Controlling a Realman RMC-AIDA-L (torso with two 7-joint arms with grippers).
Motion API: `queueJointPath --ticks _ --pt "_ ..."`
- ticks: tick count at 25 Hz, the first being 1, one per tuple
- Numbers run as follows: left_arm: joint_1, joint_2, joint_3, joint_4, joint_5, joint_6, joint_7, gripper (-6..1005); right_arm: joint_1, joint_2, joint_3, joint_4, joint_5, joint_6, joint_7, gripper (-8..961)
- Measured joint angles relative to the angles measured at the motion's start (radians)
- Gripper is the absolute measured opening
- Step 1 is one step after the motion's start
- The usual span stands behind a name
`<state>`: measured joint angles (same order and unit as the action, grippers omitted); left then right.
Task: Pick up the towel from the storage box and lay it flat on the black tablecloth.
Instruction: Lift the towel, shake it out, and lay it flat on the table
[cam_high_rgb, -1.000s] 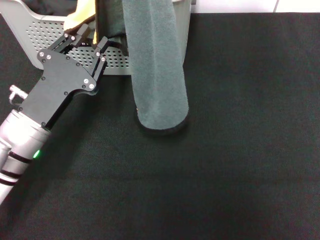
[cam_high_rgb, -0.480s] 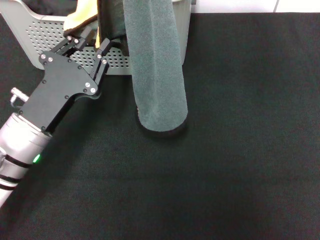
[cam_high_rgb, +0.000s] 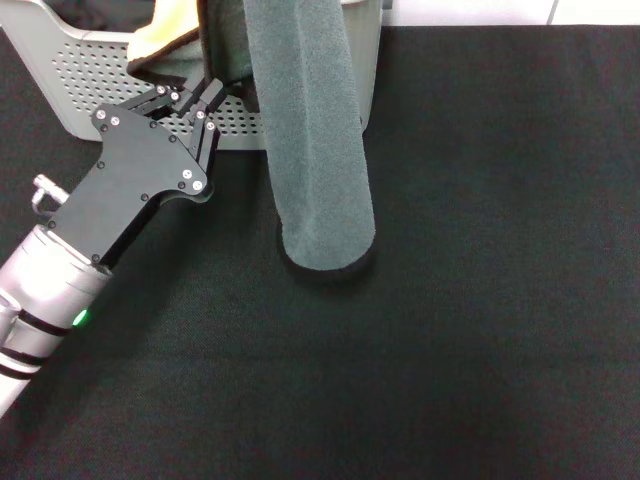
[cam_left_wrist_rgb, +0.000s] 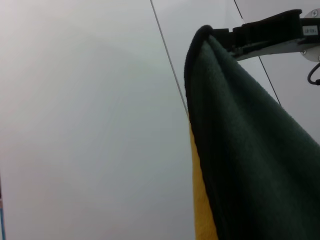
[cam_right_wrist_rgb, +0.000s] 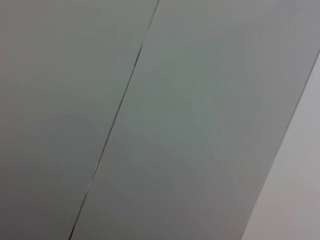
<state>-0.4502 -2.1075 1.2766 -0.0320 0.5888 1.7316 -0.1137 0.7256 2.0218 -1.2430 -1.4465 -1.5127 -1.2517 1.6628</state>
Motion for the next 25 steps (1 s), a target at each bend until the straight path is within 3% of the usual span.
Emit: queueJointPath --ticks 13,22,25 --pt "0.014 0.002 0.002 0.004 0.012 0.054 -0.036 21 -0.042 -0.002 0.003 -0.009 0.022 -0.056 0.0 16" --pt "0.134 0.012 0.003 0.156 0.18 0.199 -0.094 13 -0.156 0.002 -0.003 -0.02 0.031 -0.08 0.002 16" --pt "0.144 0.011 0.003 0.172 0.22 0.251 -0.094 13 -0.181 0.003 -0.006 0.011 0.064 -0.074 -0.017 16"
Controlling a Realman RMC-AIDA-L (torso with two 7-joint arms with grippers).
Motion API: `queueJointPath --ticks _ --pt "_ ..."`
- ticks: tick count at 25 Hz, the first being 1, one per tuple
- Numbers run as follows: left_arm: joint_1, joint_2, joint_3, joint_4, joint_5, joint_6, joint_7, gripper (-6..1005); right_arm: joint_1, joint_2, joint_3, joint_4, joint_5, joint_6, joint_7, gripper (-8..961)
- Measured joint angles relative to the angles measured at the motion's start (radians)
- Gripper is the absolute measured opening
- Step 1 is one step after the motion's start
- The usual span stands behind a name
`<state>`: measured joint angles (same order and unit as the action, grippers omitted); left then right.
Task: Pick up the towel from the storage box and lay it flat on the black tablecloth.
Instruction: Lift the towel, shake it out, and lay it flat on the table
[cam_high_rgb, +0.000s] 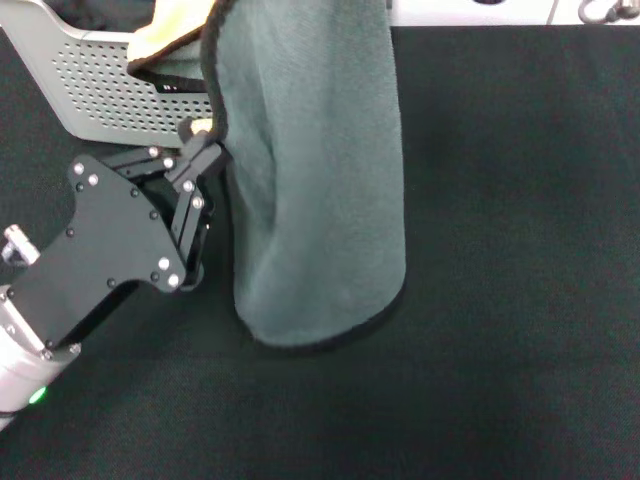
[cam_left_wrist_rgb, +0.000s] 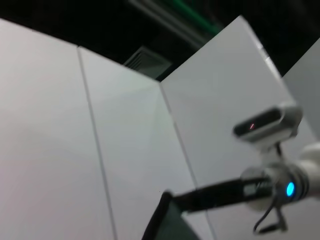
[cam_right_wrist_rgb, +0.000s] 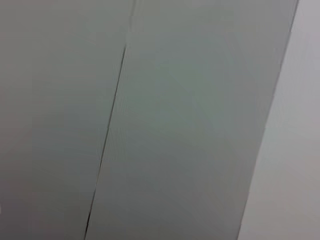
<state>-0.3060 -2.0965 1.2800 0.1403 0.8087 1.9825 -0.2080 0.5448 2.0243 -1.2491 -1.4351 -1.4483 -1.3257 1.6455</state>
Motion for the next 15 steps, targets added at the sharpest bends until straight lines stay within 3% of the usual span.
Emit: queueJointPath --ticks 8,15 --pt "-0.004 0.0 0.042 0.053 0.043 0.046 -0.034 12 -0.015 -0.001 -0.017 0.055 0.036 -0.02 -0.031 16" --pt "0.062 0.016 0.064 0.188 0.06 0.049 -0.196 11 -0.125 -0.001 -0.078 -0.055 0.036 -0.058 -0.034 16"
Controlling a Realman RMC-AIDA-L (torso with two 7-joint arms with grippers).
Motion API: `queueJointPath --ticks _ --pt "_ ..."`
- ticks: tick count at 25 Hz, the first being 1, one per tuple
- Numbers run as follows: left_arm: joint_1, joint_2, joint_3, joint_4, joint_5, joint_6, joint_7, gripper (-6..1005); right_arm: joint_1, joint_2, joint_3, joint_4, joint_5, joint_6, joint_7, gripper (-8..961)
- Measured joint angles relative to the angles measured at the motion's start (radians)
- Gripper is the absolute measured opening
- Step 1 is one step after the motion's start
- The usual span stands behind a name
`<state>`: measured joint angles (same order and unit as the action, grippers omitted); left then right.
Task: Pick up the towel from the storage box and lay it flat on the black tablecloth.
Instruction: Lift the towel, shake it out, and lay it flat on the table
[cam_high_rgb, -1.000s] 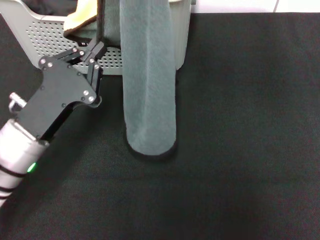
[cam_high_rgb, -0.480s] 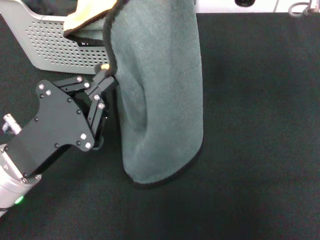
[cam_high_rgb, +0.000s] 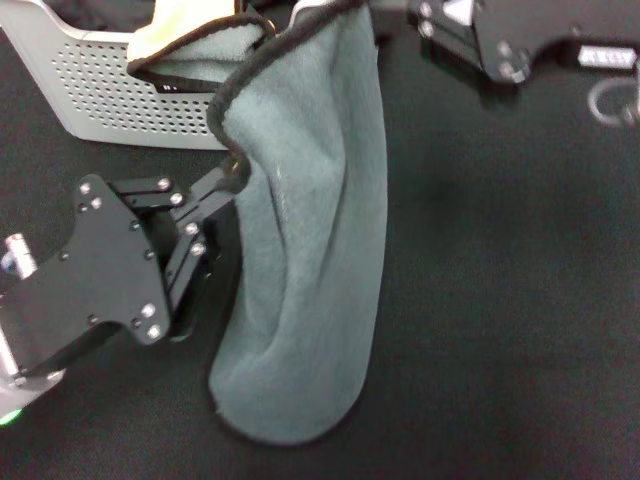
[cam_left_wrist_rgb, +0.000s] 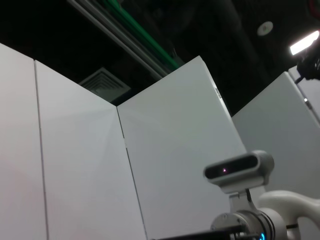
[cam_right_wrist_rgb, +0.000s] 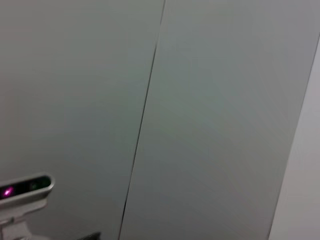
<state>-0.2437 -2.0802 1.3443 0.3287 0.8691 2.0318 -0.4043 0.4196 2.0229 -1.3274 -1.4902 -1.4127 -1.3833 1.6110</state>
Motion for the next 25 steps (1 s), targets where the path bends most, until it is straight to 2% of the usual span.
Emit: queueJointPath --ticks 7,8,9,13,16,19,25 --pt "0.071 0.031 0.001 0.136 0.039 0.005 -0.168 10 -0.163 0.0 -0.016 -0.111 0.023 -0.095 0.001 16" --pt "0.085 0.042 0.01 0.175 0.058 0.006 -0.211 10 -0.184 -0.001 -0.017 -0.123 0.033 -0.112 0.005 16" --pt "0.085 0.042 0.01 0.175 0.058 0.006 -0.211 10 -0.201 -0.003 -0.015 -0.135 0.041 -0.129 0.011 16" --pt "0.128 0.068 0.074 0.275 0.066 0.007 -0.278 9 -0.268 -0.007 0.0 -0.175 0.067 -0.204 0.034 16" --pt "0.166 0.084 0.122 0.361 0.057 0.008 -0.304 9 -0.321 -0.006 0.028 -0.188 0.104 -0.277 0.037 16" --pt "0.205 0.092 0.15 0.437 0.042 0.009 -0.33 8 -0.367 -0.006 0.092 -0.189 0.164 -0.376 0.04 16" --pt "0.228 0.11 0.244 0.51 -0.004 0.01 -0.359 8 -0.424 -0.003 0.199 -0.153 0.248 -0.553 0.051 16"
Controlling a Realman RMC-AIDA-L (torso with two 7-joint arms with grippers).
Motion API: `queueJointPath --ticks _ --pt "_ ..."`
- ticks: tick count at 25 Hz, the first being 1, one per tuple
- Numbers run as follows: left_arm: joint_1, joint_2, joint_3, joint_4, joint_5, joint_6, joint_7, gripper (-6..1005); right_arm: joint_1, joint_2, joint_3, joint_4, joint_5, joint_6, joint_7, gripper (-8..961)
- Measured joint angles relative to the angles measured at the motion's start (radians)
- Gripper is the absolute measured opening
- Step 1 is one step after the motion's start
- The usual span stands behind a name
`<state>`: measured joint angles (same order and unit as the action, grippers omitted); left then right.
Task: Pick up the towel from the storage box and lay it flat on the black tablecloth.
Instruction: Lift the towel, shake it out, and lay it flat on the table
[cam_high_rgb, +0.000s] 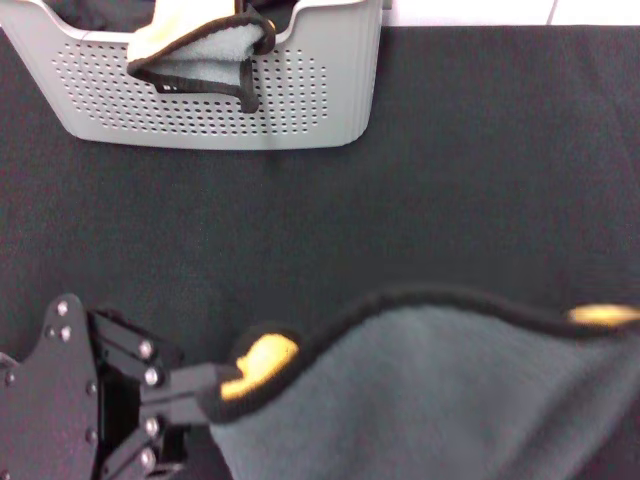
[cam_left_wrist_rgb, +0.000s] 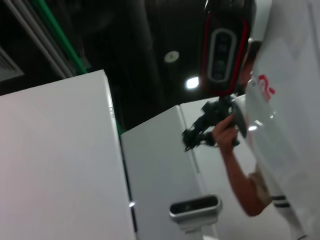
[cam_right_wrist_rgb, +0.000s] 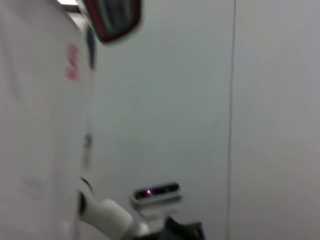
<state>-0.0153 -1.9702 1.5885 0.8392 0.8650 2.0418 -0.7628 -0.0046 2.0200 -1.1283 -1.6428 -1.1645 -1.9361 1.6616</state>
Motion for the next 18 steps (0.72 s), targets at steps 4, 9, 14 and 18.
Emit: queueJointPath --ticks 4,9,14,18 --pt "-0.004 0.007 0.065 0.004 -0.028 0.0 0.004 8 -0.002 -0.002 0.069 0.125 0.093 -0.16 -0.018 16" --pt "0.0 0.009 0.102 0.007 -0.03 0.0 0.003 8 -0.019 -0.003 0.089 0.246 0.1 -0.212 -0.06 16" --pt "-0.021 0.008 0.107 -0.053 -0.023 -0.003 0.014 8 -0.009 -0.003 0.065 0.36 0.074 -0.21 -0.125 16" --pt "-0.134 -0.009 0.056 -0.279 -0.022 -0.006 0.075 9 0.086 -0.005 0.059 0.567 0.025 -0.208 -0.219 16"
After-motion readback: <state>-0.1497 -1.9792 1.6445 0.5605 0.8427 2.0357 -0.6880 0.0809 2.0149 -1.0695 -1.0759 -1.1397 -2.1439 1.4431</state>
